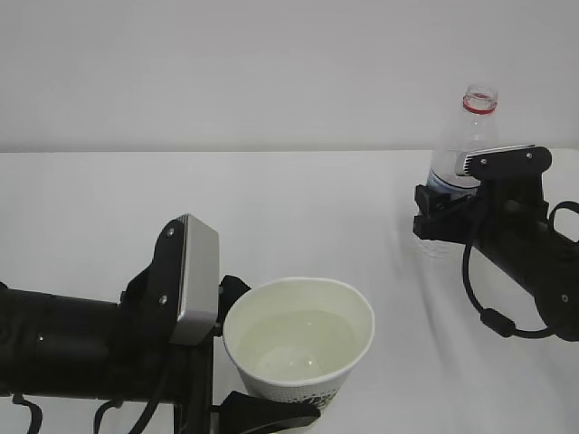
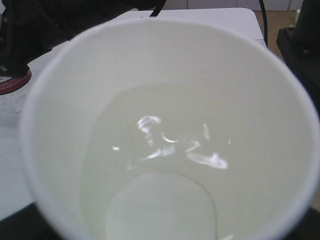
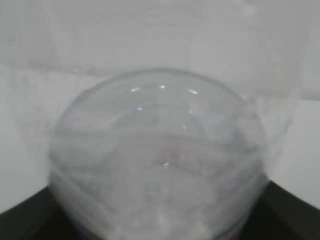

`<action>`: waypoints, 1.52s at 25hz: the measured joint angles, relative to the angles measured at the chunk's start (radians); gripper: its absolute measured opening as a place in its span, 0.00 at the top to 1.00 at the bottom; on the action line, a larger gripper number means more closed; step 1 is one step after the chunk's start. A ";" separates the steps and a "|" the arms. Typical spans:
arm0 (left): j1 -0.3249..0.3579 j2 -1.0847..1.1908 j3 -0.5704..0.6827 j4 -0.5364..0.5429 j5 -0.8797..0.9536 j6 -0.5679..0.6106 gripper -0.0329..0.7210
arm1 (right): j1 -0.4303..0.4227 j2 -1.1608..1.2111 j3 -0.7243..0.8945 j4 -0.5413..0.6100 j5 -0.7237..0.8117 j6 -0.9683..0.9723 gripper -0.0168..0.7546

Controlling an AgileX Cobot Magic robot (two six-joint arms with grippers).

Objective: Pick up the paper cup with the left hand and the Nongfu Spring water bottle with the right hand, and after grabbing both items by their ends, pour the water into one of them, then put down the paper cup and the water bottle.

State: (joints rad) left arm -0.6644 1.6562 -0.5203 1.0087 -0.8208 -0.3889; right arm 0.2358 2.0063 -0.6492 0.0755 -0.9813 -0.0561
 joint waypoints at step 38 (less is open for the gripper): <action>0.000 0.000 0.000 -0.007 0.002 0.000 0.22 | 0.000 -0.144 0.256 -0.004 -0.153 0.005 0.20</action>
State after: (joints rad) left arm -0.6644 1.6562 -0.5203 1.0018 -0.8191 -0.3889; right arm 0.2358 1.8625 -0.3931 0.0715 -1.1345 -0.0515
